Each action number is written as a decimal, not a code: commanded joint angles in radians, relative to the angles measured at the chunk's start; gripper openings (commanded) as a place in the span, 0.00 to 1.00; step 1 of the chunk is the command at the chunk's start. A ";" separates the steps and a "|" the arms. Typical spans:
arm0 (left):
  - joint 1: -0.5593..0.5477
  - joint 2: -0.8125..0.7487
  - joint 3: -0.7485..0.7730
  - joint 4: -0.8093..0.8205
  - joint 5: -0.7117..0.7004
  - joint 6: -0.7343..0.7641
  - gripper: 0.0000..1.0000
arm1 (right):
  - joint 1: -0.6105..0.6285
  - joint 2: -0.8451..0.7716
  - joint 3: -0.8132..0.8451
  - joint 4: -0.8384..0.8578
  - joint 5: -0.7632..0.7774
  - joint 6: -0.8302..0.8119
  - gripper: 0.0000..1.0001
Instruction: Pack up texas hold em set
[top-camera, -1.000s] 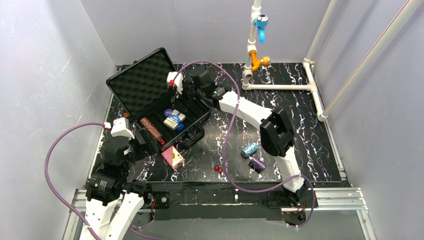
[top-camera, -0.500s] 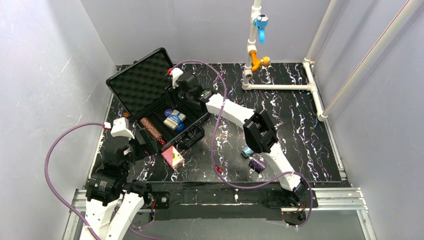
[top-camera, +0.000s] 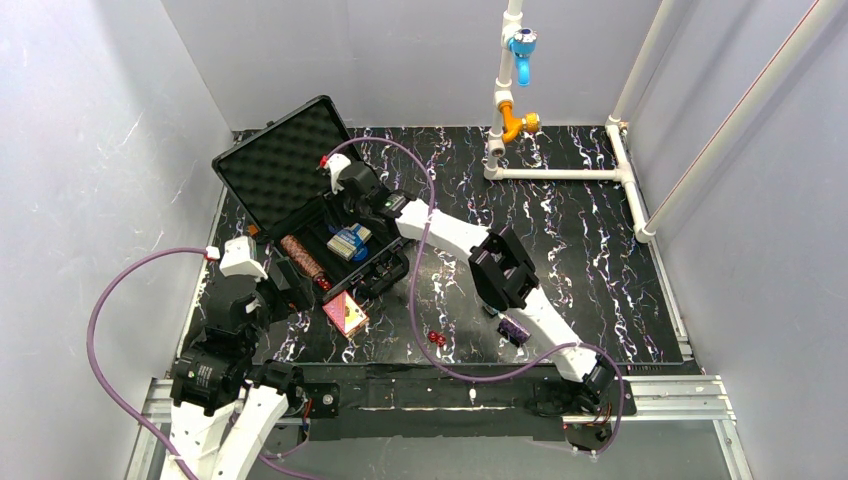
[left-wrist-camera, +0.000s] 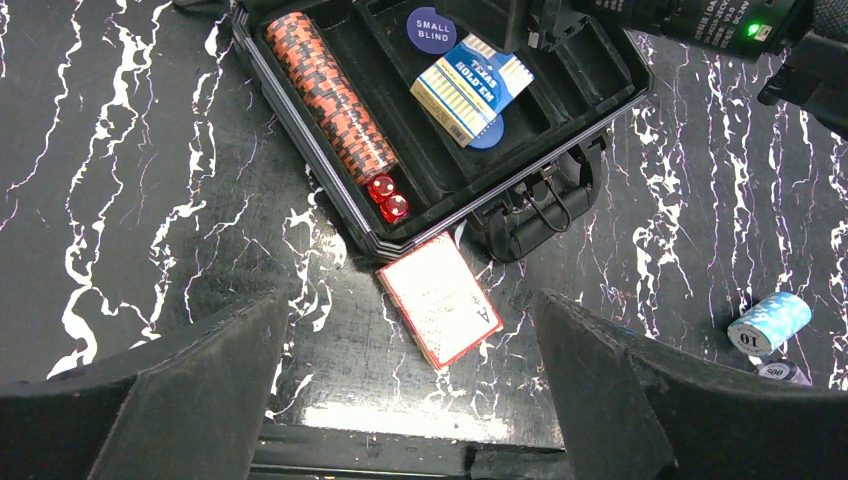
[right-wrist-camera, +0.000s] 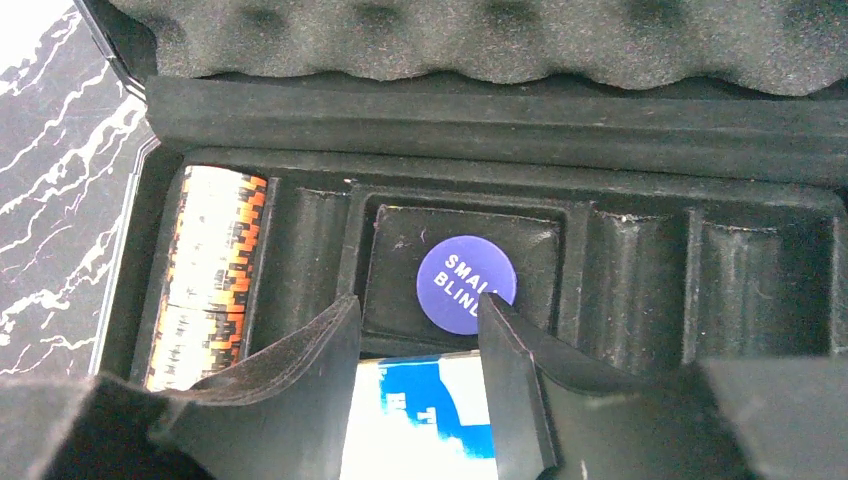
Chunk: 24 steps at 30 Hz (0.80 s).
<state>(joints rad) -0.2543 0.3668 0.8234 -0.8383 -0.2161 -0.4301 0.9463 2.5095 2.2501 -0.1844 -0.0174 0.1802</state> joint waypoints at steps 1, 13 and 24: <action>0.006 0.004 -0.011 0.002 0.003 0.010 0.92 | 0.020 0.015 0.052 -0.005 0.043 -0.039 0.54; 0.006 -0.002 -0.010 0.002 0.004 0.009 0.91 | 0.028 0.060 0.092 -0.035 0.035 -0.062 0.54; 0.007 -0.002 -0.010 0.002 0.002 0.010 0.91 | 0.030 0.095 0.155 -0.163 0.067 -0.104 0.52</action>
<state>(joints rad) -0.2543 0.3664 0.8234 -0.8383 -0.2161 -0.4301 0.9691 2.6064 2.3604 -0.2943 0.0135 0.1047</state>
